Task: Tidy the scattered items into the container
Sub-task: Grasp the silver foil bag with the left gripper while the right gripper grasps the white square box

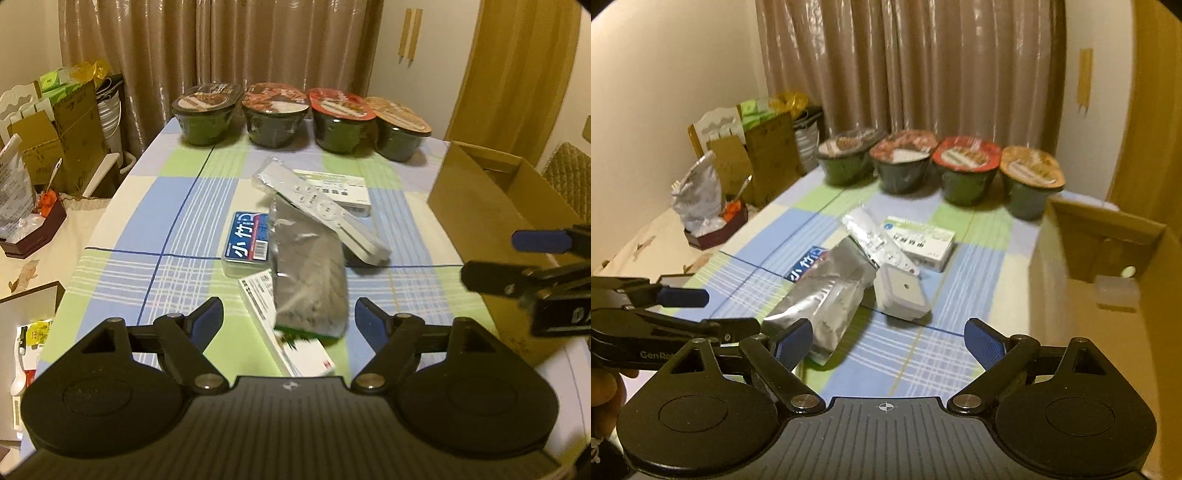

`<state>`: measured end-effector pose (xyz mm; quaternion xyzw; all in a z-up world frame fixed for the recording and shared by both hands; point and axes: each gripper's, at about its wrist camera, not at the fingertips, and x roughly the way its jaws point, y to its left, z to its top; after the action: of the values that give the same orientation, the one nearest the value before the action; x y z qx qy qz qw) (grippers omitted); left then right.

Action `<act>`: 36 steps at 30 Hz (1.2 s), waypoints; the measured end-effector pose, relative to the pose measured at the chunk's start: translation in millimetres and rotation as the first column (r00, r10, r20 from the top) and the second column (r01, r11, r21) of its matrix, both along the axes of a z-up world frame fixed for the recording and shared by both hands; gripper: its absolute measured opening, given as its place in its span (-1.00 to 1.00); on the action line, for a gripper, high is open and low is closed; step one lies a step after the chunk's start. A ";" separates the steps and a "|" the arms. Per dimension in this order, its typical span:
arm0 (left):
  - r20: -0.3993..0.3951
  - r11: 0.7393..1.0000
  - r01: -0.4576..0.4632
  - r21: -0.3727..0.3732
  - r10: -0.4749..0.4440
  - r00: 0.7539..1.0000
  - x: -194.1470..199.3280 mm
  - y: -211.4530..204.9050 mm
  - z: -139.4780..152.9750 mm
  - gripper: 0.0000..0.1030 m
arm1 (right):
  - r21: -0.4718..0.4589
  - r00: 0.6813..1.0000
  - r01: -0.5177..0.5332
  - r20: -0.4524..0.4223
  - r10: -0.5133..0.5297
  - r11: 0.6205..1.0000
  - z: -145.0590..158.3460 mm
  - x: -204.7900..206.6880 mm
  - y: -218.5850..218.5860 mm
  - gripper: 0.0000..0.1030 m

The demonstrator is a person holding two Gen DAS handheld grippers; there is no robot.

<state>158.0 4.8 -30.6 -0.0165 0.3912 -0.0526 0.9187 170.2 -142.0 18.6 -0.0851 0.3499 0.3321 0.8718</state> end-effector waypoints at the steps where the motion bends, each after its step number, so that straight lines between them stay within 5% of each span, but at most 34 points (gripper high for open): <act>1: -0.004 1.000 -0.001 0.001 0.001 1.000 6.1 0.7 -4.3 0.45 | -0.002 1.000 0.000 -0.010 0.000 1.000 -6.3 7.4 4.4 0.83; 11: -0.011 0.996 0.069 0.064 -0.069 0.998 56.8 -24.4 -40.2 0.53 | 0.031 0.992 0.045 -0.116 -0.041 0.999 -52.9 77.6 20.4 0.83; 17: -0.030 0.975 0.122 0.185 -0.118 0.993 76.8 -46.7 -52.8 0.71 | 0.063 0.984 0.085 -0.161 -0.074 0.994 -60.8 104.8 20.9 0.83; 25: -0.080 0.970 0.152 0.192 -0.139 0.987 111.4 -53.9 -63.9 0.76 | 0.109 0.963 0.150 -0.243 -0.120 0.983 -70.7 131.3 16.9 0.83; 30: -0.127 0.944 0.194 0.267 -0.165 0.978 126.1 -61.5 -73.2 0.75 | 0.115 0.957 0.160 -0.262 -0.125 0.981 -75.7 137.6 17.9 0.83; 36: -0.145 0.949 0.233 0.210 -0.206 0.968 131.4 -48.1 -76.5 0.56 | 0.099 0.955 0.139 -0.276 -0.107 0.985 -83.8 140.9 22.5 0.83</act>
<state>289.3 -43.4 -107.1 0.1284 0.4491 -0.1088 0.8775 311.1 -119.5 -65.2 0.0340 0.4498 0.3056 0.8385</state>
